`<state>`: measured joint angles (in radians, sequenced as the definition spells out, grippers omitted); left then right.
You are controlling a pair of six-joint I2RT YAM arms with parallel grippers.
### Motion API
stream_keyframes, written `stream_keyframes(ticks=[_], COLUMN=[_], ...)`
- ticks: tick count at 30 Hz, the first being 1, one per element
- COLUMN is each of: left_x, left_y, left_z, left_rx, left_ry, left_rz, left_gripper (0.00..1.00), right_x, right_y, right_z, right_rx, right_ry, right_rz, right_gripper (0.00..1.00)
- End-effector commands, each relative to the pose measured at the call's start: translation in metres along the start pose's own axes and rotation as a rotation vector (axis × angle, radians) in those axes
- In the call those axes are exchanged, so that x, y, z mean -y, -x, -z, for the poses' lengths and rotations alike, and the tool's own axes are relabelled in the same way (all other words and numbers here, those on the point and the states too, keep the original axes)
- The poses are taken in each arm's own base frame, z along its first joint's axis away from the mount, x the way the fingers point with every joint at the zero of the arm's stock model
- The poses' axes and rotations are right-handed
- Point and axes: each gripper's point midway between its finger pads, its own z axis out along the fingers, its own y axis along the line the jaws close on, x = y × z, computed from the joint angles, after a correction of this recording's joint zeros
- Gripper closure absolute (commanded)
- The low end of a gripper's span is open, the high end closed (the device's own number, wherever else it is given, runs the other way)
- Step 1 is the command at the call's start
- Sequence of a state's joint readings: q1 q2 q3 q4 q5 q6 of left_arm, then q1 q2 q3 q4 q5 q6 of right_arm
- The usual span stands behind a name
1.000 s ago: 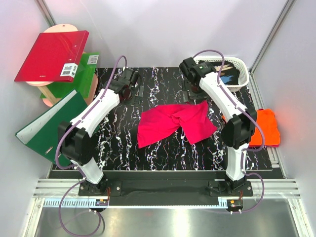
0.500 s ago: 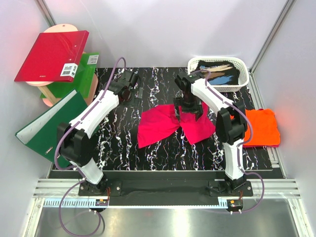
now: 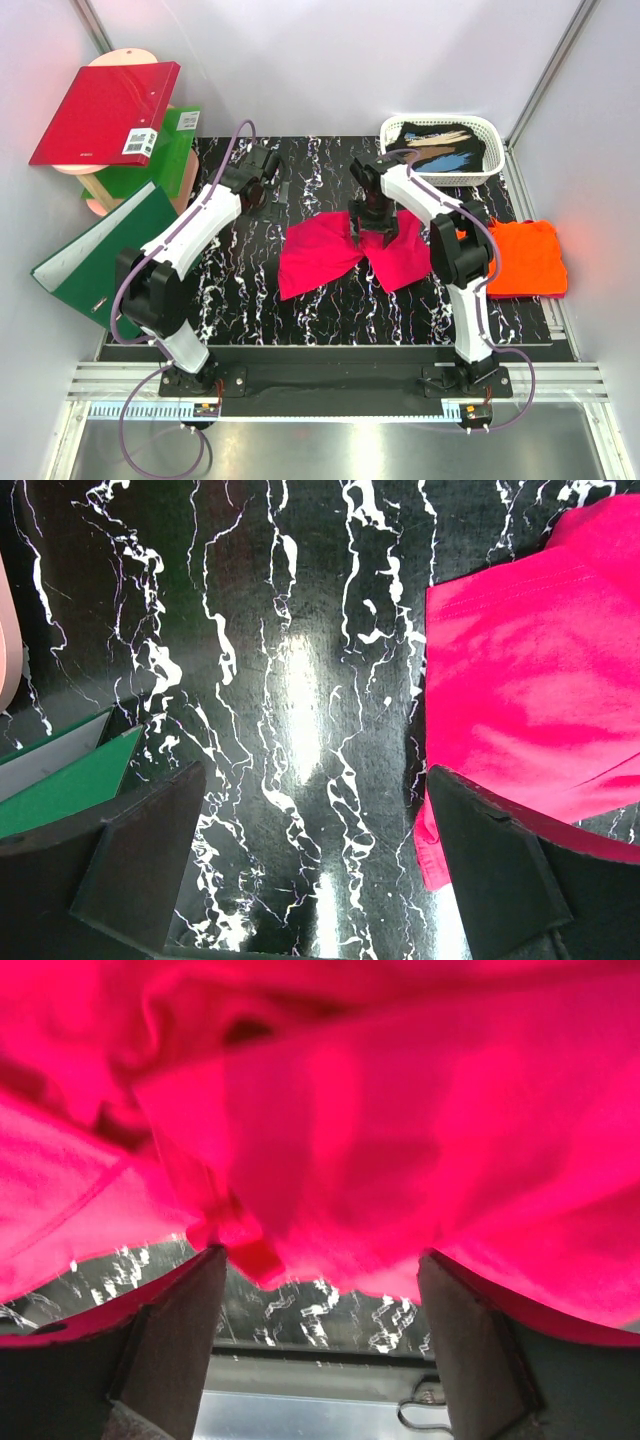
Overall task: Fold and stack the t-shirts
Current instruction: Flatten out the tshirt
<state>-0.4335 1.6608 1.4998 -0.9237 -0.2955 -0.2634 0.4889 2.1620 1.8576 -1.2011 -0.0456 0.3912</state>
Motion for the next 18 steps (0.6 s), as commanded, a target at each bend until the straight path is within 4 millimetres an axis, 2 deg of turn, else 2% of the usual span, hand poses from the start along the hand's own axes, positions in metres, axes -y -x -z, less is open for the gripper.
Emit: stream_keyframes(ticks=[1, 2, 3, 4, 6, 9, 11, 14, 18], left_x=[-0.003, -0.003, -0.004, -0.004, -0.006, -0.007, -0.006, -0.004, 0.000], left_y=[0.012, 0.012, 0.012, 0.012, 0.012, 0.010, 0.009, 0.007, 0.002], left_z=[0.015, 0.015, 0.016, 0.016, 0.017, 0.016, 0.014, 0.010, -0.003], left_rx=[0.066, 0.068, 0.070, 0.070, 0.070, 0.069, 0.061, 0.048, 0.012], left_ry=[-0.008, -0.009, -0.009, -0.008, -0.001, 0.005, 0.004, -0.002, 0.002], left_rz=[0.037, 0.038, 0.037, 0.034, 0.030, 0.026, 0.026, 0.022, 0.014], left_gripper=[0.01, 0.01, 0.01, 0.01, 0.01, 0.01, 0.01, 0.01, 0.01], right_x=[-0.008, -0.008, -0.010, -0.010, -0.012, -0.014, -0.014, -0.014, -0.010], right_y=[0.016, 0.017, 0.021, 0.023, 0.029, 0.036, 0.038, 0.036, 0.028], right_z=[-0.023, -0.026, -0.029, -0.027, -0.018, -0.004, 0.003, 0.020, 0.043], right_rx=[0.024, 0.019, 0.026, 0.038, 0.074, 0.116, 0.131, 0.151, 0.152], right_ry=[0.004, 0.000, 0.000, 0.003, 0.006, 0.016, 0.020, 0.031, 0.028], right_rz=[0.004, 0.007, 0.001, -0.007, -0.016, -0.012, -0.007, 0.004, 0.022], right_gripper=[0.29, 0.36, 0.59, 0.71, 0.89, 0.89, 0.94, 1.00, 0.99])
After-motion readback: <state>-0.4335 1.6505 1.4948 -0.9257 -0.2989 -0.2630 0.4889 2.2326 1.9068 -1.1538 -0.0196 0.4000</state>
